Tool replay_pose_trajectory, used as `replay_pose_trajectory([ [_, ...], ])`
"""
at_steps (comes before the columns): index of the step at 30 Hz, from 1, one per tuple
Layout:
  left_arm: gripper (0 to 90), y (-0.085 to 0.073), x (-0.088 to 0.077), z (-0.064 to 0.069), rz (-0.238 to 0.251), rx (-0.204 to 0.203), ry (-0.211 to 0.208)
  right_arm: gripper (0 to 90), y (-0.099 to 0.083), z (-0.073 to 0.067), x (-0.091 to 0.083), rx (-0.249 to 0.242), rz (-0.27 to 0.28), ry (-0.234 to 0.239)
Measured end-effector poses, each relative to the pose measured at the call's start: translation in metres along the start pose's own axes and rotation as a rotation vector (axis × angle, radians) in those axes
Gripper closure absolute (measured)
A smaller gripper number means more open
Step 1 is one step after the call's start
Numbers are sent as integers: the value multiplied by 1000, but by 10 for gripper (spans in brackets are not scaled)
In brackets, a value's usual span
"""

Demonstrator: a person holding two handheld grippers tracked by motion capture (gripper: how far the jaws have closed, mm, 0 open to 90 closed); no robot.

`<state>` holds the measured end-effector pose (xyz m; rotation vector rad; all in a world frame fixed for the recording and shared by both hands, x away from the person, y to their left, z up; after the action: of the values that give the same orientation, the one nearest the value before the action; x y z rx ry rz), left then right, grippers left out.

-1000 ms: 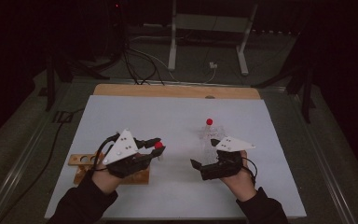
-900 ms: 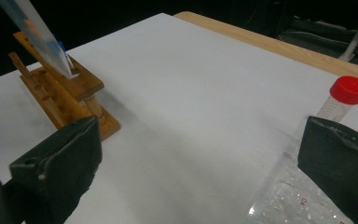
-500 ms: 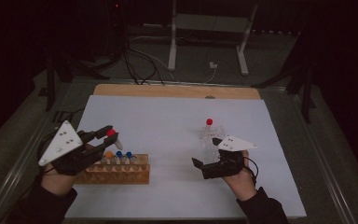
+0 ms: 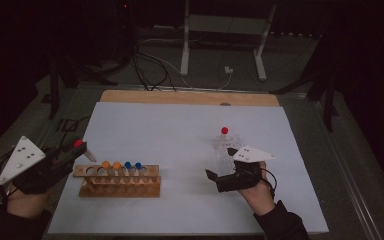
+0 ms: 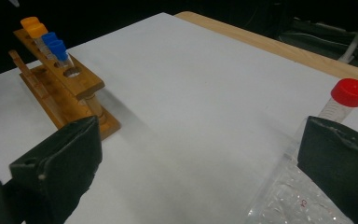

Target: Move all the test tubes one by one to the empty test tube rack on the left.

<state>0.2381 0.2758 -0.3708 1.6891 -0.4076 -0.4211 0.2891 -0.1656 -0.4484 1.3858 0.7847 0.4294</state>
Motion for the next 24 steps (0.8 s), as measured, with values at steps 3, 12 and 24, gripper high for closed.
replay_pose_trajectory([
  [3, 716, -14, 0, -4, -12, -33, 1, 0, 1, 1, -1, 0, 2, -2],
  [12, 716, -46, 13, 1, -61, -72, -17, 0, 0, 2, -1, 4, 3, -9],
  [24, 716, -81, 23, 7, -187, -76, -18, 0, 2, 8, -6, 16, 15, -19],
])
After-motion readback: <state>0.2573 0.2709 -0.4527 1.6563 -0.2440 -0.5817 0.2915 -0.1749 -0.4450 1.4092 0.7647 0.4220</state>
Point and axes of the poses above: each handheld gripper's, and its own axes: x roughly forward along the jaws, y roughly out of its top, z roughly to its right, the point moved 3 cm from there along x, roughly forward along the jaws, and after that the axes turned 12 degrees about z, right-handed, at the moved point
